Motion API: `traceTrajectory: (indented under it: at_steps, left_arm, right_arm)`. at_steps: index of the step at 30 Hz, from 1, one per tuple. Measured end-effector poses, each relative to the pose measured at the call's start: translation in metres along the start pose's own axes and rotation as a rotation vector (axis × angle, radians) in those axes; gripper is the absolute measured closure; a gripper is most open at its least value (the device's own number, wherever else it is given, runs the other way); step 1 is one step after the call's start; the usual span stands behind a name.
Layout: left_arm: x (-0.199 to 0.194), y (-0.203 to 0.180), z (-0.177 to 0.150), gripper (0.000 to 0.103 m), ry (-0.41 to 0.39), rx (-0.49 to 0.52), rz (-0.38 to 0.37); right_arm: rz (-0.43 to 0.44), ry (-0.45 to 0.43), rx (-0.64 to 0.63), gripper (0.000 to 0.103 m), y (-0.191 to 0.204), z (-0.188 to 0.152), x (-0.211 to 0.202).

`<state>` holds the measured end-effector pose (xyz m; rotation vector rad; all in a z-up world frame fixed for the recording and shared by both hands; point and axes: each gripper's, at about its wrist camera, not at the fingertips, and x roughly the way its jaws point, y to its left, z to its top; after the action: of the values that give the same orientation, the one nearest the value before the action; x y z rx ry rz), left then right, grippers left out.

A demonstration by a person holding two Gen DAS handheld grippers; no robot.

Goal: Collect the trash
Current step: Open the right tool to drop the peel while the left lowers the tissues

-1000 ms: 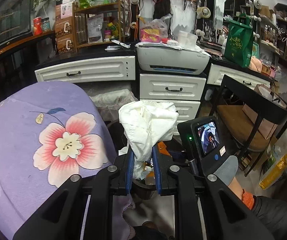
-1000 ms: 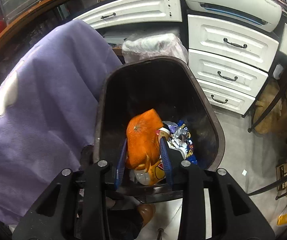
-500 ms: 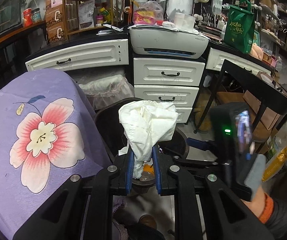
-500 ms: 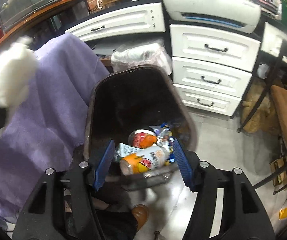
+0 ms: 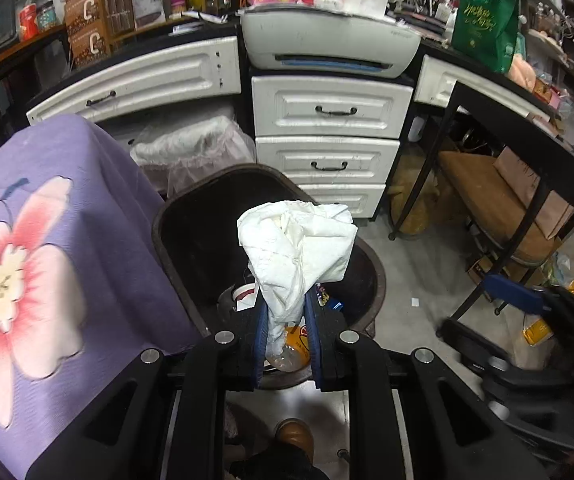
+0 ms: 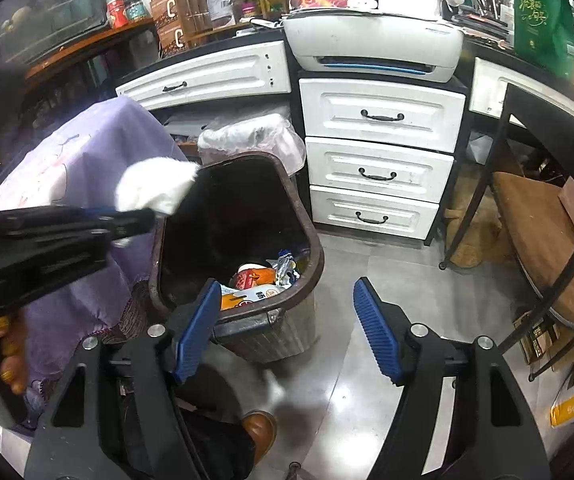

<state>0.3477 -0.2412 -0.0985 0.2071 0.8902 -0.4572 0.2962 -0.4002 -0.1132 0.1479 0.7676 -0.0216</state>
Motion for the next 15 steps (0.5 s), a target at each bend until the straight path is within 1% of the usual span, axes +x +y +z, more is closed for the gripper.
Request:
traceTrajectory:
  at_steps: [4,9,13,15]
  left_arm:
    - [0.023,-0.001,0.002,0.086,0.048,-0.012,-0.007]
    - [0.047,-0.004,0.004,0.085,0.090,-0.006,0.004]
    - [0.061,-0.003,0.006,0.083,0.118,-0.020,0.005]
    - [0.066,-0.003,0.007,0.077,0.122,-0.020,0.014]
  right_arm:
    - [-0.001,-0.015,0.016,0.034,-0.003,-0.001,-0.007]
    - [0.000,-0.027,0.053,0.034,-0.009,-0.001,-0.011]
    - [0.006,-0.035,0.067,0.033,-0.011,-0.002,-0.013]
    - [0.004,-0.044,0.070,0.033,-0.012,-0.003,-0.015]
